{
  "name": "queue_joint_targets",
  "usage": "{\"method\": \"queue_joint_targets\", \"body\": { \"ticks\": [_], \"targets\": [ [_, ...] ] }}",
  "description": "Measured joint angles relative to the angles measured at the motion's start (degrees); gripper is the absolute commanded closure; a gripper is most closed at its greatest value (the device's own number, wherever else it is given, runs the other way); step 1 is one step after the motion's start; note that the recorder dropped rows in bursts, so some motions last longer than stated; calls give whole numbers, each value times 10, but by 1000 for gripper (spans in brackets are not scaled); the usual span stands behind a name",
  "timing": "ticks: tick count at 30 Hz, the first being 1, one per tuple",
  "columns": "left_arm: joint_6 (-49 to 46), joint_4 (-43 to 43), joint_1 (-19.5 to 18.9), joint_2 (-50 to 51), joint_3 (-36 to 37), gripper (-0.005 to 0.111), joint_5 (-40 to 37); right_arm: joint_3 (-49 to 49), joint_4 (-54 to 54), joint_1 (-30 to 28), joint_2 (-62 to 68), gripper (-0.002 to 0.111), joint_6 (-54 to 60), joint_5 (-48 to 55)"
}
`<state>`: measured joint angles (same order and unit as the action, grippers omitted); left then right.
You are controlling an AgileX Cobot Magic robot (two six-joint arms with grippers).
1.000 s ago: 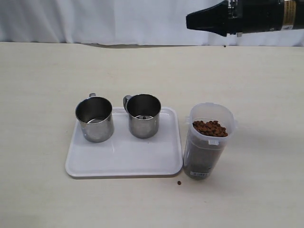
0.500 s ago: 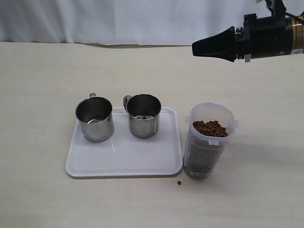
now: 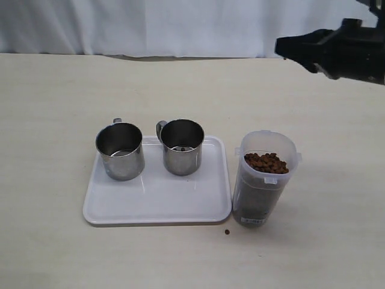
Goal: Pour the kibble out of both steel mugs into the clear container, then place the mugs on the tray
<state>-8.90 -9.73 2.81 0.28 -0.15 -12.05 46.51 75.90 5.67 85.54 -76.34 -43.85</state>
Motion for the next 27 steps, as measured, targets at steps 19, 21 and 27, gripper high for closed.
{"method": "queue_joint_targets", "body": {
  "ticks": [19,21,27],
  "targets": [
    [0,0,0,0,0,107,0,-200,-402,0,-232,103,299,152],
    [0,0,0,0,0,107,0,-200,-402,0,-233,103,299,153],
    [0,0,0,0,0,107,0,-200,-404,0,-234,103,300,153]
  ]
}}
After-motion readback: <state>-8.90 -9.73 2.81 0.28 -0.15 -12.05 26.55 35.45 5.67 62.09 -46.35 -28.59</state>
